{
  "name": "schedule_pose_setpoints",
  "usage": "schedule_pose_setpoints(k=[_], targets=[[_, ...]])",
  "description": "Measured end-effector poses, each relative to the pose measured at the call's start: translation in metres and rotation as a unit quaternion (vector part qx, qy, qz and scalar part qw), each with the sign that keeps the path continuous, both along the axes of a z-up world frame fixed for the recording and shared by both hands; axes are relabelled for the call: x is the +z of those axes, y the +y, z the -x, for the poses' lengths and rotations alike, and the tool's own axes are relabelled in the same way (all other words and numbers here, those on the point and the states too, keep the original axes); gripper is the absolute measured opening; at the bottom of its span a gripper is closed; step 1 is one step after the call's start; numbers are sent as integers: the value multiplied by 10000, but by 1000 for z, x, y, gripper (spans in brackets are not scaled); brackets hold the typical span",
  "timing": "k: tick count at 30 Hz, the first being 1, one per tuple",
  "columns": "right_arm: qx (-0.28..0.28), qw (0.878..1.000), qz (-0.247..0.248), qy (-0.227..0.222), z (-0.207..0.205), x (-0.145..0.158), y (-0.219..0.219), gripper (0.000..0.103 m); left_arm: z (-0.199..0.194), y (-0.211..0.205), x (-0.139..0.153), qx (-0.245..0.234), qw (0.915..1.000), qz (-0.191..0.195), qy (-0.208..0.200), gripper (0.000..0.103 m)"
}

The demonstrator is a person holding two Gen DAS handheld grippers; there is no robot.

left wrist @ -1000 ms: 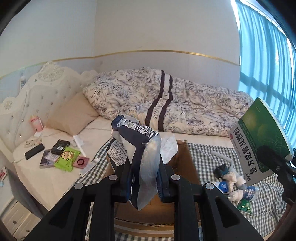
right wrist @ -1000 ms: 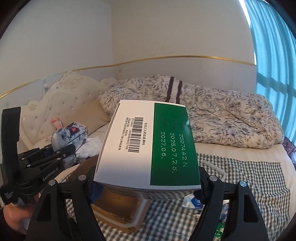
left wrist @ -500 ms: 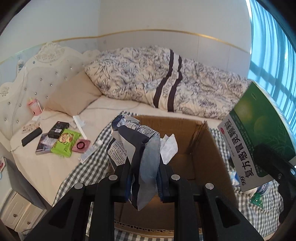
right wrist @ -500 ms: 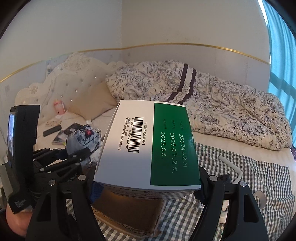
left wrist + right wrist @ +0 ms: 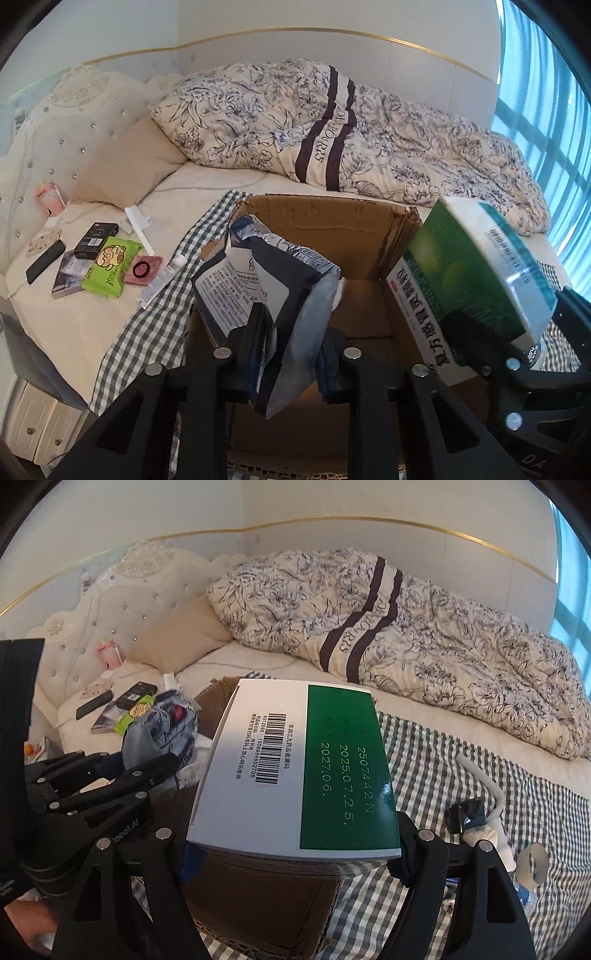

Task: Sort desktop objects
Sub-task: 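Lower both items into the cardboard box and open both tools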

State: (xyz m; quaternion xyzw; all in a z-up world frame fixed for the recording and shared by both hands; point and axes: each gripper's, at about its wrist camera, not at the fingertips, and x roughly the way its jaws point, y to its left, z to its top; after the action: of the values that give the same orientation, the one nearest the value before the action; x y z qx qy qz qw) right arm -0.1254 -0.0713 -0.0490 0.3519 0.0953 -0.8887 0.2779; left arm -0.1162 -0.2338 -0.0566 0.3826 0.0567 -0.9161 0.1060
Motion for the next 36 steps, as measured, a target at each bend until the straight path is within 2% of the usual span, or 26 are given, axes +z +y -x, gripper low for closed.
schedule_pose_setpoints(k=[2,4,6,12,19,25,36], targets=[[-1,10000,-10,-8,1,0,0,76,0,0,1,3,10000,-4,7,44],[-15,10000,12,-6,3,0,0,76,0,-2,1,90,10000,4,33,58],[-21,10000,22,-1,5,2,-2,76,-2,-4,5,111,9998,-52,130,62],[2,10000,48,-62,9,3,-7,77,-5,-11,15,310,9991,103,276,73],[-41,10000,34,13,7,5,-10,79,-7,-20,21,376,9986,36,367,76],[-159,9994,181,235,4,17,3,84,-6,-14,27,333,9985,22,430,76],[-627,9948,391,697,2,51,59,84,-7,11,52,134,9974,12,713,77]])
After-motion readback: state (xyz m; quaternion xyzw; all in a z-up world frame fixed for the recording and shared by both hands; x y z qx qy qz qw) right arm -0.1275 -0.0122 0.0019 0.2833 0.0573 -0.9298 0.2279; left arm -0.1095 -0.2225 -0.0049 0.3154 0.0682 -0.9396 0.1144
